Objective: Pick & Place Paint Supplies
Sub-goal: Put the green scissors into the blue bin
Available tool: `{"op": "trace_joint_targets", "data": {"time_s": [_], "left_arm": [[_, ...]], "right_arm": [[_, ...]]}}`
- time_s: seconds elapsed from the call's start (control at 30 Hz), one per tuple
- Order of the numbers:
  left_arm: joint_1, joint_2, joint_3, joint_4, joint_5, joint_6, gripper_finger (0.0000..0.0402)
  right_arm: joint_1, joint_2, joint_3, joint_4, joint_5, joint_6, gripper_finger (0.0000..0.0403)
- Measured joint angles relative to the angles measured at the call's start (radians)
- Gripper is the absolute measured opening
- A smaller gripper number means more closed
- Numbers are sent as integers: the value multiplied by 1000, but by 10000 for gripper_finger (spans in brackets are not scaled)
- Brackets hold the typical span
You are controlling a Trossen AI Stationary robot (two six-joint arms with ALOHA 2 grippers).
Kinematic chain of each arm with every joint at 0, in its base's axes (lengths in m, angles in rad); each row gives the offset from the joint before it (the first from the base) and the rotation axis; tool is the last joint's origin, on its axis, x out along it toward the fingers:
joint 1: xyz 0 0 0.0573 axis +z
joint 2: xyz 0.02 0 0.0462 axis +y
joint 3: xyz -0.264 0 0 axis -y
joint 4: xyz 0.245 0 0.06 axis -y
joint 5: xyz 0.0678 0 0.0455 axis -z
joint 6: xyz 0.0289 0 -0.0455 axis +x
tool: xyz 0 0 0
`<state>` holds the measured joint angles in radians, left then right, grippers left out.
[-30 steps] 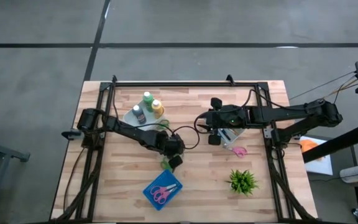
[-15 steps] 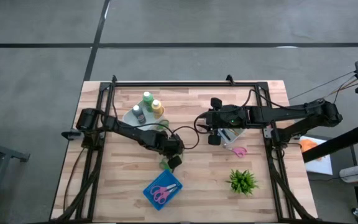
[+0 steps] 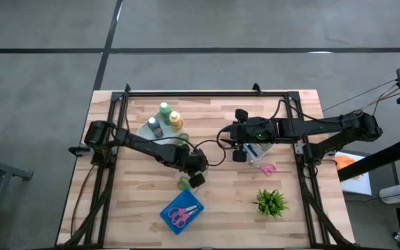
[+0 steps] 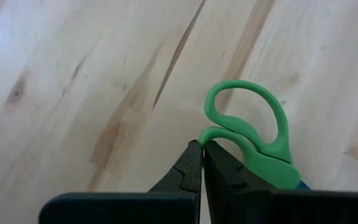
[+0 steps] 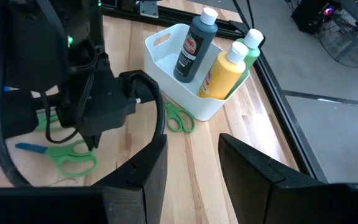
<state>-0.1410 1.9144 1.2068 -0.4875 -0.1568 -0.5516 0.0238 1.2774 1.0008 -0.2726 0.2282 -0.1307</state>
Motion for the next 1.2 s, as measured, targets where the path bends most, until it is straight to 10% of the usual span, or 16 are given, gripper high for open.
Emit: {"op": "trace_joint_targets", "data": {"time_s": [1.2], "left_arm": [[0,12,-48,45,-19,-33,3]], "right_arm": [[0,0,0,0,0,0,143]]}}
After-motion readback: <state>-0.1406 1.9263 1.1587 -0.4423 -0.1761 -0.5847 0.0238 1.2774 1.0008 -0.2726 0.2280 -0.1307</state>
